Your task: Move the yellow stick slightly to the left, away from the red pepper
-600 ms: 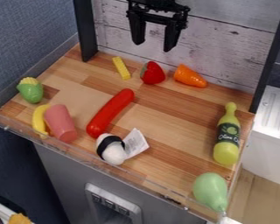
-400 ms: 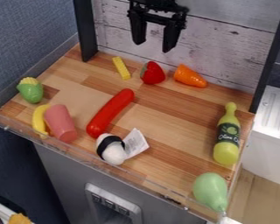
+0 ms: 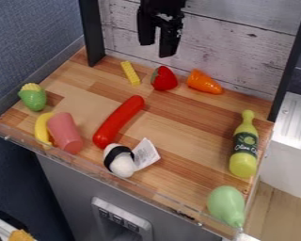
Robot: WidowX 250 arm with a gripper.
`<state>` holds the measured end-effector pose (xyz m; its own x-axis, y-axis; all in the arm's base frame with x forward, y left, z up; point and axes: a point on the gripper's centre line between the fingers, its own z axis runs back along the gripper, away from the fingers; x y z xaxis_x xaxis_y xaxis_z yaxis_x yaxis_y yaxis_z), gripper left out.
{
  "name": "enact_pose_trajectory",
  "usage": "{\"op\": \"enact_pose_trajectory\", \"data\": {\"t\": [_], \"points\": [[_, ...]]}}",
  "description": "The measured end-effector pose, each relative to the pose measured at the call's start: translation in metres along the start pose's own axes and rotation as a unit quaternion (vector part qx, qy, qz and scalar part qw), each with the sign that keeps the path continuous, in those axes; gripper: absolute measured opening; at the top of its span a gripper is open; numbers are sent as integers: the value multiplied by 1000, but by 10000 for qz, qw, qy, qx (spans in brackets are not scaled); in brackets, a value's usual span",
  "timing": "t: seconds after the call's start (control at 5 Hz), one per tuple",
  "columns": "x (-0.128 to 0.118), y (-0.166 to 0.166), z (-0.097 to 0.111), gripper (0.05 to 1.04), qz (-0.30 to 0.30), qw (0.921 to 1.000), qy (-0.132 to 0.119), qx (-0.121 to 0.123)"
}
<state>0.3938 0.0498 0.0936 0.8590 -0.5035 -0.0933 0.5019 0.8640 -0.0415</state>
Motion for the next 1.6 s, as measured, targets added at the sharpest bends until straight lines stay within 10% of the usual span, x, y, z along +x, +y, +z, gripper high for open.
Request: {"op": "enact_pose_trajectory", "data": {"t": [0.2, 0.6, 0.8, 1.4, 1.6], "points": [[1, 3, 0, 993, -1175, 9930, -35, 85], [-6, 19, -3, 993, -3244, 9456, -64, 235], [-12, 29, -3, 993, -3534, 9350, -75, 272], [-20, 29, -51, 999, -1771, 9840, -69, 177], [-17, 30, -62, 998, -1447, 9892, -108, 187]]}}
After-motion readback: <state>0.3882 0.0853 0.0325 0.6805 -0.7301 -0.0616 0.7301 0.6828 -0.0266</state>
